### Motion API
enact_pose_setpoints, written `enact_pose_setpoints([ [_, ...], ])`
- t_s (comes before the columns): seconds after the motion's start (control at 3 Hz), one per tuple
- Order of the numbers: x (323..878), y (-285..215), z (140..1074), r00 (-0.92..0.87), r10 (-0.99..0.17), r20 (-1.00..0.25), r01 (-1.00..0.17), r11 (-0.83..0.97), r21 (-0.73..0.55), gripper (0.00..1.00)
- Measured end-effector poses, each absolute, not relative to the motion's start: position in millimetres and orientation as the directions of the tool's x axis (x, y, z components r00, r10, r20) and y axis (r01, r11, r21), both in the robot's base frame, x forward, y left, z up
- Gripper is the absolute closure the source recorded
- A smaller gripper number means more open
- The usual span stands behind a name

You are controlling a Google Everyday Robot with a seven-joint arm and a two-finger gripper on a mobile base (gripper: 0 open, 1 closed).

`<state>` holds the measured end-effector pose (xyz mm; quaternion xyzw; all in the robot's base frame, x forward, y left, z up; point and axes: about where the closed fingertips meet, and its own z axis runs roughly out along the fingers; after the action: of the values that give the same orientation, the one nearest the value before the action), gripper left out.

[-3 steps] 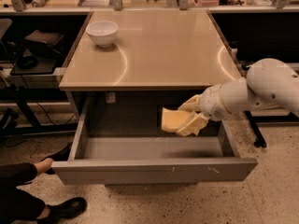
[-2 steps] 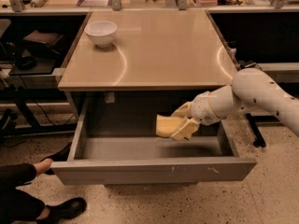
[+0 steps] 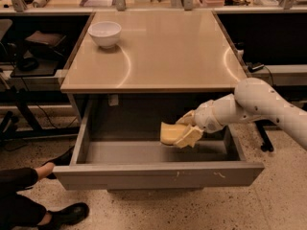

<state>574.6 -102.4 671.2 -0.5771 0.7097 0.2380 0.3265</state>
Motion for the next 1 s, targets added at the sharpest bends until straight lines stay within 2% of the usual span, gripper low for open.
enact_pose_setpoints([
  [0.67, 579.6, -111.9, 636.8, -0.177, -0.648, -0.741, -0.952, 0.305, -0.039, 1.0],
  [1.0, 579.6, -111.9, 636.8, -0.177, -0.648, -0.741, -0.952, 0.305, -0.039, 0.81],
])
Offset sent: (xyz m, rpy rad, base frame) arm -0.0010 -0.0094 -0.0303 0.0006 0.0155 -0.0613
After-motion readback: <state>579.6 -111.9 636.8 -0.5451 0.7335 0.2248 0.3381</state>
